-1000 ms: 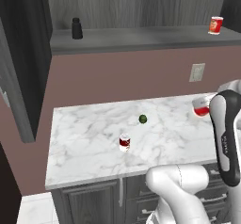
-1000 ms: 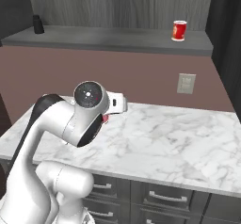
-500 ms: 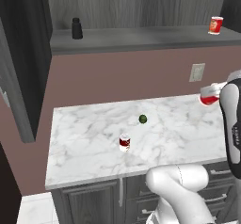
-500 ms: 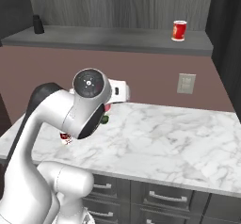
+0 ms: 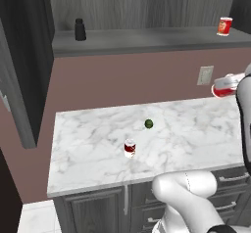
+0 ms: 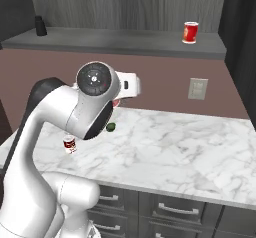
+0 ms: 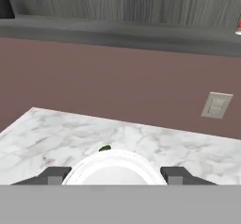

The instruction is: Pick the cans from the counter and place them in their designated side in the cabinet.

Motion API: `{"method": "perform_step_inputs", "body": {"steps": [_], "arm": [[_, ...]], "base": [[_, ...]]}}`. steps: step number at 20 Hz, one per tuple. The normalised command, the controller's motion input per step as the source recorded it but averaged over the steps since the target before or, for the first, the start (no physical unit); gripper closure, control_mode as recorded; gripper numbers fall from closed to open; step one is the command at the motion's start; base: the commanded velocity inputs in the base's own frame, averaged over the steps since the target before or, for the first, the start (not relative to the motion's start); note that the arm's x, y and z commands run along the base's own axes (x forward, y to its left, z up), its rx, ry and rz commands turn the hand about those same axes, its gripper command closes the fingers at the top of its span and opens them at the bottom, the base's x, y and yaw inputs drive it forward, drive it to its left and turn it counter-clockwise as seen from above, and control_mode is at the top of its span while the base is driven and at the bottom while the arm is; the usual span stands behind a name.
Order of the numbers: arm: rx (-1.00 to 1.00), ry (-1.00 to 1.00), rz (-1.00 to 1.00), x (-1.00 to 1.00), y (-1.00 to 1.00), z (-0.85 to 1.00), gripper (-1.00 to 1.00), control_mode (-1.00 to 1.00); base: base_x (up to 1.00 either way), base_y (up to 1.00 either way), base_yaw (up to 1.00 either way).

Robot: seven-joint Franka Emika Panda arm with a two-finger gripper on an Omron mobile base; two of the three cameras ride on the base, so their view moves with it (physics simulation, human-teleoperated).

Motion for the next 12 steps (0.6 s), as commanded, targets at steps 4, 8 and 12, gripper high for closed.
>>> {"method": "perform_step_inputs", "body": {"steps": [4,8,12], "arm": [[0.0,-0.08,-0.02,-0.02,0.0,0.34,1.0,-1.0],[0.0,-0.09,-0.02,-0.06,0.0,0.35,1.0,-1.0],[0.0,-0.06,-0.02,-0.01,0.0,0.33,1.0,-1.0]], "base": [[0.0,0.0,0.0],[0.0,0.0,0.0],[0.0,0.0,0.0]]}}
